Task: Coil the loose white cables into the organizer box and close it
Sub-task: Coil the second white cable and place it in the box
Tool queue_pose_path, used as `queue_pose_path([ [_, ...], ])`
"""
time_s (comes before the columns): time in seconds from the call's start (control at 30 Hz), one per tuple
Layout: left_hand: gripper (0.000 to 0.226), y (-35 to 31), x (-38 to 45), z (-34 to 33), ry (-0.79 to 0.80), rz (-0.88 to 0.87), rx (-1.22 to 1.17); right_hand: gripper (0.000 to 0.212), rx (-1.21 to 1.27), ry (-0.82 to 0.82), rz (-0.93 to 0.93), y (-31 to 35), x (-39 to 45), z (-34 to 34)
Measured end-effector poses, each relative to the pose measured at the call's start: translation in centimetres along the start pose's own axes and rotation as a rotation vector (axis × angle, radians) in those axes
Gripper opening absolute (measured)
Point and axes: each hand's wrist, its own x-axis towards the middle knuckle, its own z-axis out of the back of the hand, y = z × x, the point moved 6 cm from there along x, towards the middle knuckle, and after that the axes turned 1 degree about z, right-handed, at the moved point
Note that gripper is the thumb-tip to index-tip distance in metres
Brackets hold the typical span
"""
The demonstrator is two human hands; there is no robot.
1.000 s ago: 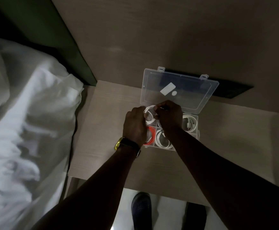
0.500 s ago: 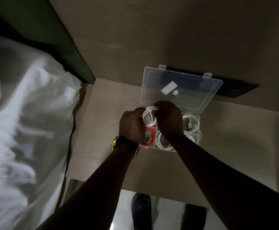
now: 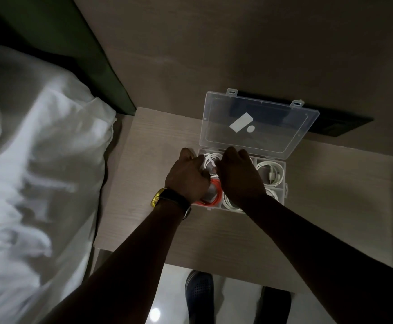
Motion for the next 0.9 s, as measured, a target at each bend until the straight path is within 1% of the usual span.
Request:
queue_pose_path([
  [0.13, 0.037, 0.4, 0.3, 0.1, 0.001, -0.026, 0.07, 0.036, -0.001, -0.049, 0.027, -0.1, -1.3, 0.5],
  [0.2, 0.038, 0.5, 0.3, 0.1, 0.011, -0.042, 0.103, 0.032, -0.031, -0.068, 0.041, -0.1, -1.7, 0.6],
  [0.27, 0.039, 0.6, 0.5, 0.2, 0.028, -0.029, 0.118, 0.024, -0.045, -0.045, 0.027, 0.1, -1.7, 0.5],
  [0.33, 0.035, 0.4, 0.9, 0.3, 0.057, -0.023, 0.126, 0.019, -0.038, -0.015, 0.002, 0.5, -1.4, 0.5],
  [0.4, 0.033, 0.0, 1.2, 0.3, 0.118, -0.032, 0.158, 0.018, -0.034, 0.02, -0.016, 0.7, -0.9, 0.6],
  [0.47, 0.038, -0.3, 1.5, 0.4, 0.195, -0.038, 0.181, 0.024, -0.039, 0.054, 0.007, 0.7, -0.6, 0.5],
  [0.57, 0.037, -0.4, 1.9, 0.9, 0.266, -0.013, 0.194, 0.037, -0.064, 0.118, 0.08, 0.5, -1.0, 0.2],
  [0.67, 0.032, -1.2, 2.1, 1.0, 0.27, -0.015, 0.308, 0.043, -0.131, 0.145, 0.123, 0.5, -1.5, -0.1],
  [0.77, 0.042, -2.8, 1.2, 0.1, 0.303, -0.046, 0.429, 0.048, -0.104, 0.168, 0.092, 0.9, -1.5, -0.1],
  [0.83, 0.04, -3.0, 0.8, -0.1, 0.283, -0.025, 0.394, 0.048, -0.107, 0.169, 0.076, 1.1, -1.4, 0.2],
  [0.9, 0.042, -2.3, 0.5, 0.3, 0.228, -0.018, 0.316, 0.04, -0.118, 0.132, 0.082, 1.2, -1.4, 0.8],
])
